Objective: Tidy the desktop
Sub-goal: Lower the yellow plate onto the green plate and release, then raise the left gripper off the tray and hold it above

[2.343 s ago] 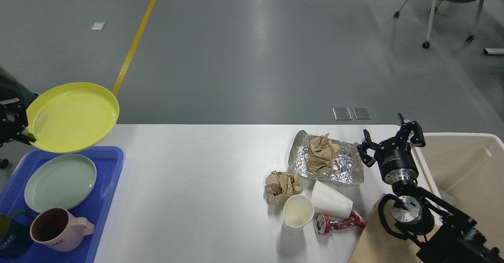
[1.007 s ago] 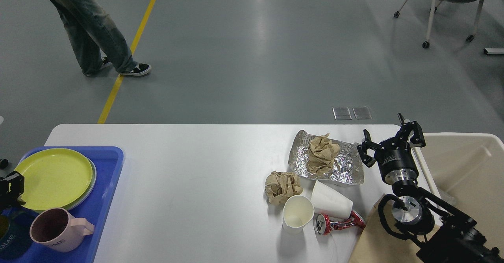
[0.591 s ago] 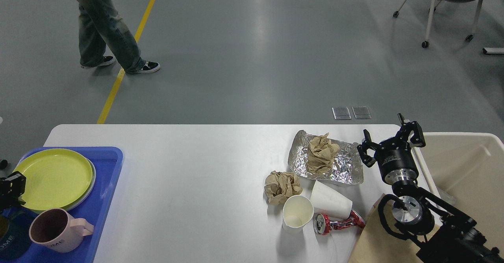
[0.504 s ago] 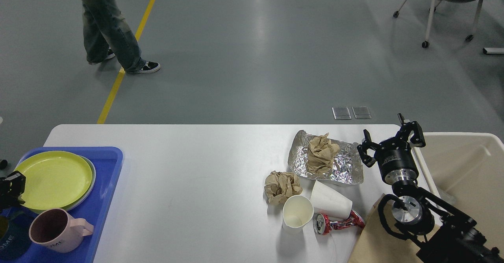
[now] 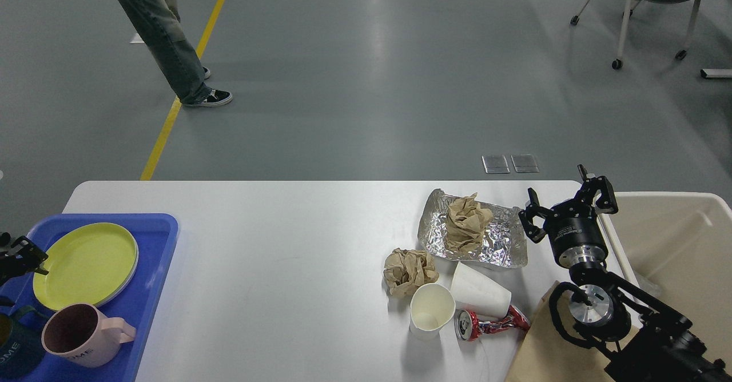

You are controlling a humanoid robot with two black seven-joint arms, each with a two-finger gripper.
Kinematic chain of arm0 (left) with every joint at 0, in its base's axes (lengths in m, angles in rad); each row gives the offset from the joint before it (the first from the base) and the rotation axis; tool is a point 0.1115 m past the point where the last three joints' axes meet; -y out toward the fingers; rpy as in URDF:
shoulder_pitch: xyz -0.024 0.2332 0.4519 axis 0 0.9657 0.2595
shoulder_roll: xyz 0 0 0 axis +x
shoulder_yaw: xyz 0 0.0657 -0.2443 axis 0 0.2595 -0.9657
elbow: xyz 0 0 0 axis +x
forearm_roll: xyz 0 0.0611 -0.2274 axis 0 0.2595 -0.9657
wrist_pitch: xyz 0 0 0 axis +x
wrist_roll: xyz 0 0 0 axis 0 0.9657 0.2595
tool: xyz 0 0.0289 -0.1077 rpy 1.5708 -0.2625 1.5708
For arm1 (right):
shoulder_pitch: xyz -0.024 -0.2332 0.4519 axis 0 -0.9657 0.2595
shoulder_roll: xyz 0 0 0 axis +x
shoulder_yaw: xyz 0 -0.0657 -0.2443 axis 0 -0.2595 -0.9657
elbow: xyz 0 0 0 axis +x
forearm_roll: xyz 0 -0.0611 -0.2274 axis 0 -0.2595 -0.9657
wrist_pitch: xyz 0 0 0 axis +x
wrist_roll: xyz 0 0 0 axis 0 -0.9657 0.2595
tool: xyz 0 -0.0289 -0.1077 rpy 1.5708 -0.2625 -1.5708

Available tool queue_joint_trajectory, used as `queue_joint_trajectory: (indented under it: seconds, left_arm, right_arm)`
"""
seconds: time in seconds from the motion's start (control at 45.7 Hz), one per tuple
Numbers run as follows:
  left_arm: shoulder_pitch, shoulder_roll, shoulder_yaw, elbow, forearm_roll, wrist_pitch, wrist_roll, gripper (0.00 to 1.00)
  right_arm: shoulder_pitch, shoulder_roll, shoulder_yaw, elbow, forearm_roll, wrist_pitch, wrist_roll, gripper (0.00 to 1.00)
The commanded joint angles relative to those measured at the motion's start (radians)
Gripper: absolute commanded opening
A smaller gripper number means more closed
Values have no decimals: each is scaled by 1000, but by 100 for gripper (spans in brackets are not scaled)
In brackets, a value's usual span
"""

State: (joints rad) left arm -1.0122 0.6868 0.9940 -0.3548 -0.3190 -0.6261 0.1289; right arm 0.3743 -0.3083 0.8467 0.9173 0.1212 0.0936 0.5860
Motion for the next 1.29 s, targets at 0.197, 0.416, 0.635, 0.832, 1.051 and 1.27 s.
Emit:
queue_joint_trajectory:
  seconds: [0.197, 0.416, 0.635, 0.832, 1.051, 1.27]
  left_arm:
    - [-109, 7, 5, -9, 0, -15, 3, 96]
    - [-226, 69, -43, -4, -2, -27, -18, 96]
    - [-220, 129, -391, -16, -2, -40, -20, 96]
    - [-140, 163, -791, -32, -2, -96, -20, 96]
    - [-46, 171, -1268, -156, 0, -138, -5, 96]
    - [84, 327, -1511, -633, -14, 126, -21, 96]
  right_arm:
    - [0, 0, 0, -1, 0, 0, 0, 100]
    - [0, 0, 0, -1, 0, 0, 0, 100]
    - [0, 1, 0, -1, 0, 0, 0, 100]
    - [0, 0, 0, -1, 0, 0, 0, 100]
    - [0, 0, 0, -1, 0, 0, 0, 100]
    - [0, 0, 0, -1, 0, 0, 0, 100]
